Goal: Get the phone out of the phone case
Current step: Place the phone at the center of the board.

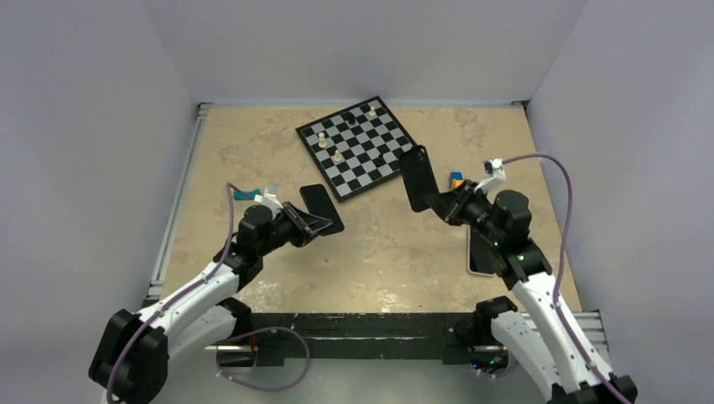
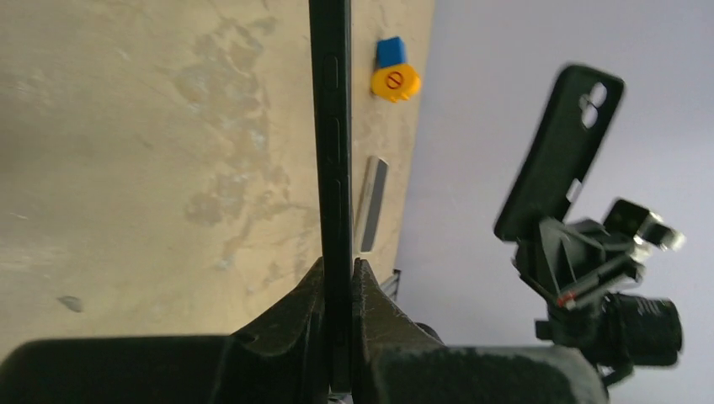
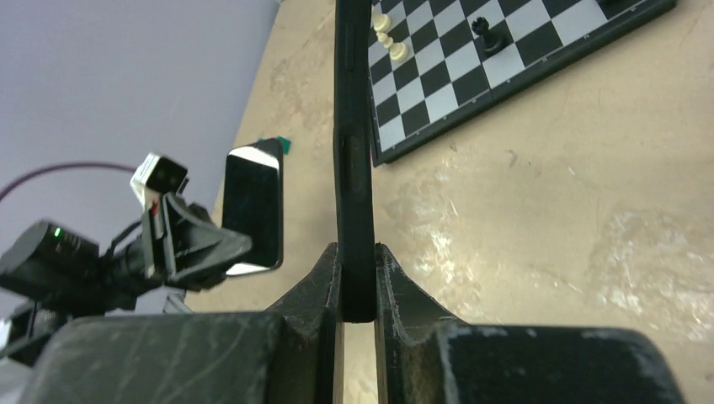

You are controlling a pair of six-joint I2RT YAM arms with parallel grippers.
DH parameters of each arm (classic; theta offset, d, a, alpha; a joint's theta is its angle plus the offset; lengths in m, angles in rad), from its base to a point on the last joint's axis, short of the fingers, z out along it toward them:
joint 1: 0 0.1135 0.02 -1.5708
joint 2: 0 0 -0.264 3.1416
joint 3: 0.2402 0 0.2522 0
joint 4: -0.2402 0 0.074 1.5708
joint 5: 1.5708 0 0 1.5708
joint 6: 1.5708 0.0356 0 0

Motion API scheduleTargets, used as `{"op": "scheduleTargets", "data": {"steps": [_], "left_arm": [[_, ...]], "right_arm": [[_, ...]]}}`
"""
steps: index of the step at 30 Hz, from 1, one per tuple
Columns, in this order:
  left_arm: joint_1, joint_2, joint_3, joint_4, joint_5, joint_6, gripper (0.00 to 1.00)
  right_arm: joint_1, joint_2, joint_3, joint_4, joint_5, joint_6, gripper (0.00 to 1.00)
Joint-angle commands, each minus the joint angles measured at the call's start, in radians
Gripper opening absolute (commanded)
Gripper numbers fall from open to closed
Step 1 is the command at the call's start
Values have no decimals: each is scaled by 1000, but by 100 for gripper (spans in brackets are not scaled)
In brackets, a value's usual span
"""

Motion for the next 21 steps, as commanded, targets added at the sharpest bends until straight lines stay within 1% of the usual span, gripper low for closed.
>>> {"op": "scheduleTargets", "data": {"steps": [1,2,3,5,8,10,11,12,13,14,17,19,21], "left_arm": [[91,87,140,18,79,256,0],[124,127,197,-28,139,362,0],[159,175,272,-125,191,465,0],[211,268,420,-350,237,694,0],[305,437,628,-619,299,951,0],[391,565,782,-748,317,1069,0],[429,617,838,-799,322,1103,0],[463,668,885,-817,318,1117,0],[490,722,941,-840,333,1131,0],[527,782,1013,-898,361,1152,0],[546,951,1233,-1013,333,1228,0],[552,1065,1358,-1057,348,1246,0],[556,1194,1501,-1141,343,1264,0]], "right_arm": [[-2,-178,-14,-174,-13,-84,0],[-1,-203,-5,-203,-6,-92,0],[-1,-220,7,-230,-1,-102,0],[-1,-237,38,-266,-6,-122,0],[-1,-234,64,-283,-28,-138,0],[-1,-224,70,-274,-58,-136,0],[-1,-216,72,-263,-75,-130,0],[-1,-208,77,-257,-94,-126,0],[-1,-200,82,-257,-107,-126,0],[-2,-194,93,-265,-116,-129,0],[-1,-181,130,-301,-140,-154,0],[-1,-178,154,-336,-128,-177,0],[-3,-173,176,-368,-116,-200,0]]}}
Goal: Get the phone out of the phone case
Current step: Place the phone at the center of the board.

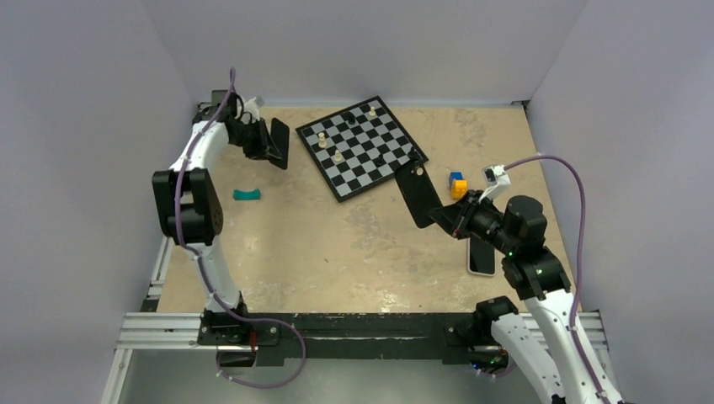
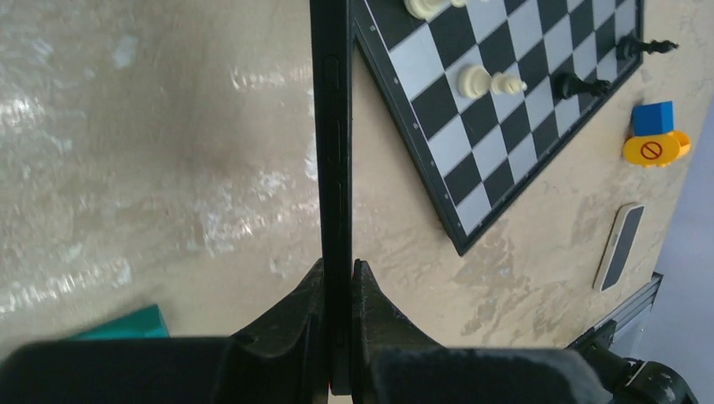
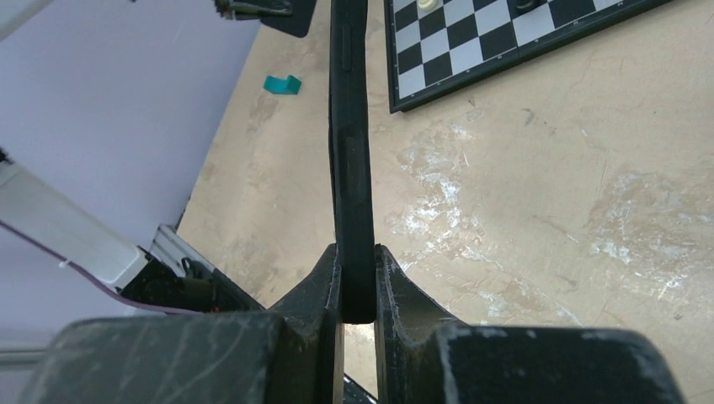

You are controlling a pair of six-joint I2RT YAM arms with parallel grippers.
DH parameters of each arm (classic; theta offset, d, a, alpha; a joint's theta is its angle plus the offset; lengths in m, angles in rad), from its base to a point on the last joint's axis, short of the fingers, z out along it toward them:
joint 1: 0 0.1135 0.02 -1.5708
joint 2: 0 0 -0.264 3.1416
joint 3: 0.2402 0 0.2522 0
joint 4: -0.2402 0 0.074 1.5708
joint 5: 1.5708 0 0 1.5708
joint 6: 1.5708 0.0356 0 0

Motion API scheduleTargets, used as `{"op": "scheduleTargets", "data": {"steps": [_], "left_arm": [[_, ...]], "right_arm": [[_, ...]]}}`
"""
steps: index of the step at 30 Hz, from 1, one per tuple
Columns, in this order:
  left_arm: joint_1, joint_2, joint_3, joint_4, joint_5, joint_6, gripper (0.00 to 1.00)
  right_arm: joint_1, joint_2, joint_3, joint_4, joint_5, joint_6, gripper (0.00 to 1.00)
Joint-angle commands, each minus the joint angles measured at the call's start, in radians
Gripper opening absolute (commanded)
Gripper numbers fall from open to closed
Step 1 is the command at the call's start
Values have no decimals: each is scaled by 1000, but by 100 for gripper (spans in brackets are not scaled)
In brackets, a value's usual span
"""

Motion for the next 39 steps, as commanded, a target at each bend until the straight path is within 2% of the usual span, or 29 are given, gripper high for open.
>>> {"op": "scheduleTargets", "data": {"steps": [1,7,11,18,25,36,37,38,39], "left_arm": [[-4,205,296,-227,30,128,0],[21,390,500,-246,-21,108,0],[26,525,699,-370,-54,143,0],[33,564,698,-366,-102,154,8],[32,596,727,-383,-152,173,28],[32,617,770,-407,-295,205,49],[32,618,780,-414,-322,205,56],[33,616,791,-422,-351,207,71],[32,612,802,-430,-382,207,82]], "right_arm": [[-3,-2,97,-59,-12,-68,0],[-3,-31,80,-64,3,-38,0],[-3,-30,59,-64,10,-26,0],[-3,-27,40,-45,37,-11,0],[-3,3,98,-75,67,-44,0],[-4,4,98,-73,64,-27,0],[-3,5,101,-76,63,-26,0],[-3,5,105,-78,58,-26,0],[-4,6,112,-79,57,-25,0]]}}
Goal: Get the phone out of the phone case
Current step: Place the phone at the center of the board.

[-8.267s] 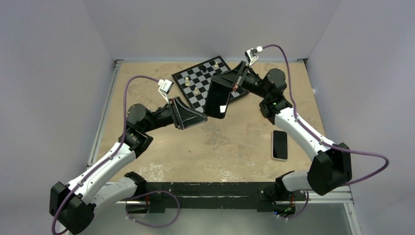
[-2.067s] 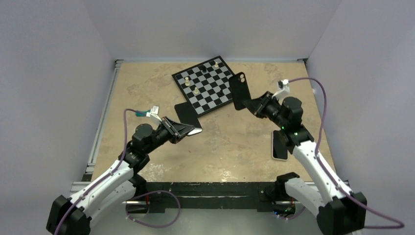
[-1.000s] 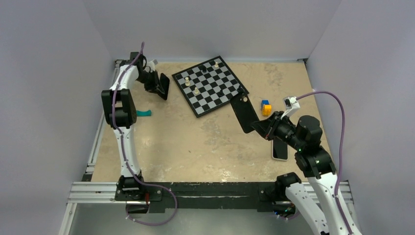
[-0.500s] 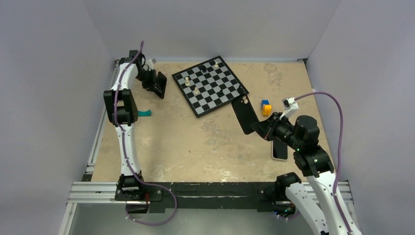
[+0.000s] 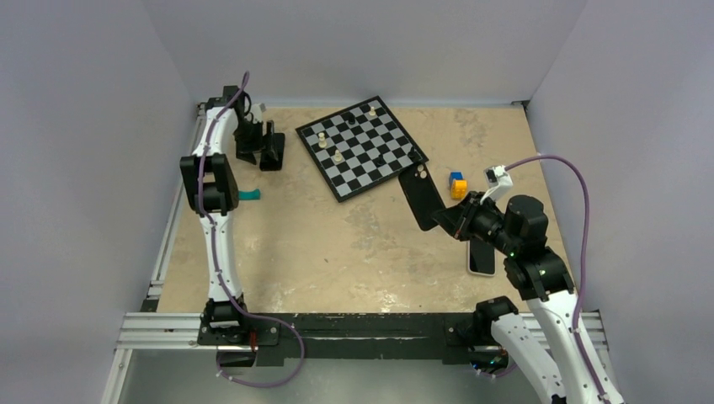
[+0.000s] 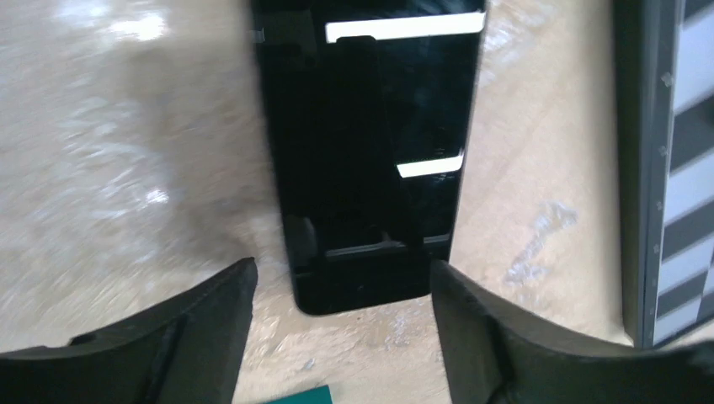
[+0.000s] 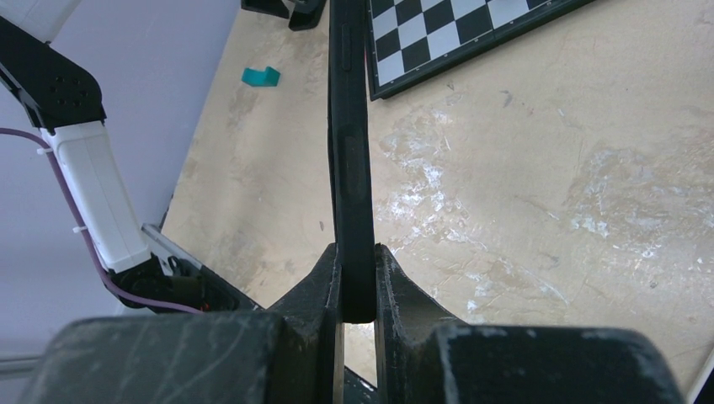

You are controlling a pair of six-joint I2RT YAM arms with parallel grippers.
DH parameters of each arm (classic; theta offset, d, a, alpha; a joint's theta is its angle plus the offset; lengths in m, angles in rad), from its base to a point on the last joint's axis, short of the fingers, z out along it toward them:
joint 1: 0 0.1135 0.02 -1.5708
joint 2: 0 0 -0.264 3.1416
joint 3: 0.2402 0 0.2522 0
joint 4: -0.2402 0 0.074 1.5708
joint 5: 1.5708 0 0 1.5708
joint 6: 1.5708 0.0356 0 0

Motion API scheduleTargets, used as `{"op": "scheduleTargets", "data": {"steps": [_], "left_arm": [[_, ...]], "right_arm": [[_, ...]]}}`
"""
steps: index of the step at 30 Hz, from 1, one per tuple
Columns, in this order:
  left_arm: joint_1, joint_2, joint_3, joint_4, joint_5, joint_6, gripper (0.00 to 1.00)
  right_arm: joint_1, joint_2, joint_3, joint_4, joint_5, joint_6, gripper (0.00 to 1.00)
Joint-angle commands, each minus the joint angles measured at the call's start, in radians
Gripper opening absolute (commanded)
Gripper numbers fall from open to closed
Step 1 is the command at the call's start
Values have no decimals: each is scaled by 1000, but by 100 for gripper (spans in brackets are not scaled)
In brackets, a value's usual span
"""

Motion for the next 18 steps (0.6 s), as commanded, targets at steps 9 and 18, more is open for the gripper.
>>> {"op": "scheduleTargets", "data": {"steps": [9,18], "left_arm": [[-26,-412,-84,36,-248,-46,100],[-259,-1024,-666,504,50,-256,100]], "right_arm": [[-2,52,11,17,42,15,0],[0,136,-278,351,-144,305,0]]}}
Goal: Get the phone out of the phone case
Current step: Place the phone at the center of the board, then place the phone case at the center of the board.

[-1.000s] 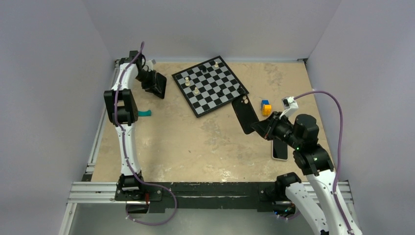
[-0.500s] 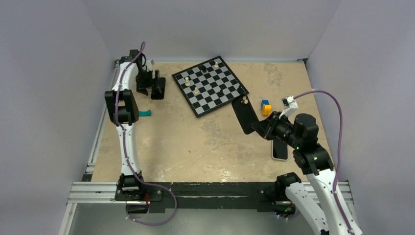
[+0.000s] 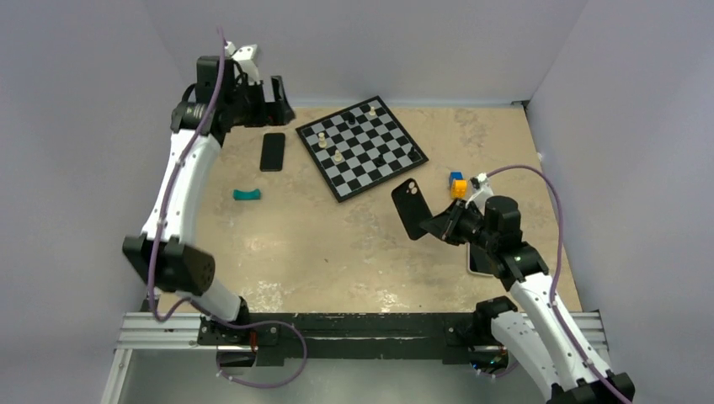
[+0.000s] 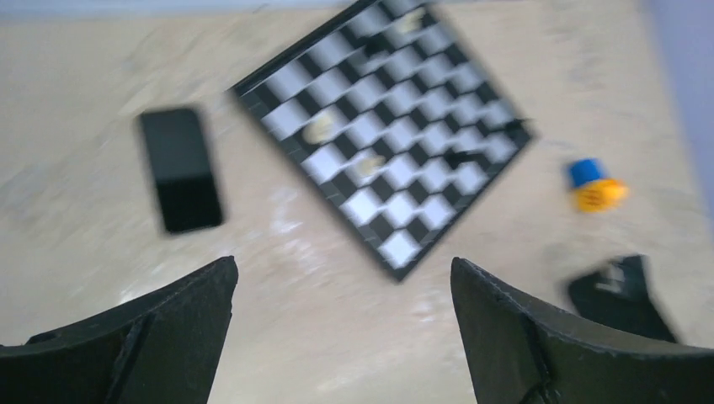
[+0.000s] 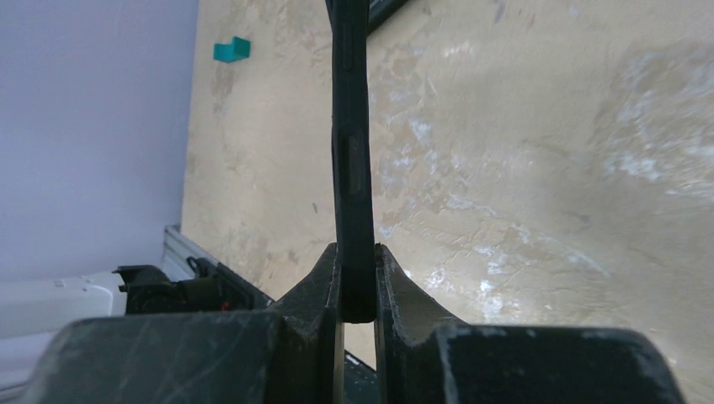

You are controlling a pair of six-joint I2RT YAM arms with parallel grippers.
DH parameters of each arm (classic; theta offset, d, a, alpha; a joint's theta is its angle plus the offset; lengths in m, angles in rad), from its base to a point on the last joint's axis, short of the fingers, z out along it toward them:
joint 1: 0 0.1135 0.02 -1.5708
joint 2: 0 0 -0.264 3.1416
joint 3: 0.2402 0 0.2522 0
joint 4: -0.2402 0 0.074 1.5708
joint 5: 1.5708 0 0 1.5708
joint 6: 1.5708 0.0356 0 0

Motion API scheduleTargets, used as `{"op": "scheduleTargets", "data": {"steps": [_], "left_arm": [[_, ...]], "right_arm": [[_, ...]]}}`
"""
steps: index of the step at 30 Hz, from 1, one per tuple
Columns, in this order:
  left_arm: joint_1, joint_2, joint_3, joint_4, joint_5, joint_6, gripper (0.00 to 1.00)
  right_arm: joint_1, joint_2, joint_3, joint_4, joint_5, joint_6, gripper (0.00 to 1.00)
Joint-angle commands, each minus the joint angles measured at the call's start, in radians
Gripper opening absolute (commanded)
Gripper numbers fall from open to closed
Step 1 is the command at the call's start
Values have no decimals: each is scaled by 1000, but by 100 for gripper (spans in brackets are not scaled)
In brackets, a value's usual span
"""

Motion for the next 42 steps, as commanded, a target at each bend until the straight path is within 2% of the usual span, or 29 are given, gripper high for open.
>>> {"op": "scheduleTargets", "data": {"steps": [1,5,8,12,21,25,29,35,37,39,42], "left_arm": [[-132,-193,-235,260,127,-100,100],[-151,-326,-418,364,60,-92,100],[-156,-373,-460,364,29,-96,100],[-161,-395,-497,417,54,-145,100],[-160,-384,-503,438,132,-206,100],[-160,-380,-504,441,142,-210,100],[-160,-381,-502,442,144,-204,100],[-154,-378,-500,451,182,-214,100],[-154,-378,-502,456,198,-218,100],[-154,-375,-502,459,204,-220,100],[-154,-374,-505,461,206,-219,100]], "right_arm": [[0,61,-173,305,-172,237,0],[8,39,-400,643,-169,496,0],[25,-14,-507,712,-51,589,0],[37,-8,-559,798,60,630,0],[41,235,-505,1003,112,582,0],[41,327,-341,860,82,385,0],[44,478,-146,641,-97,88,0],[45,724,37,280,-329,-338,0],[59,797,87,250,-449,-380,0],[124,852,168,202,-433,-401,0],[230,1016,350,7,-361,-515,0]]}}
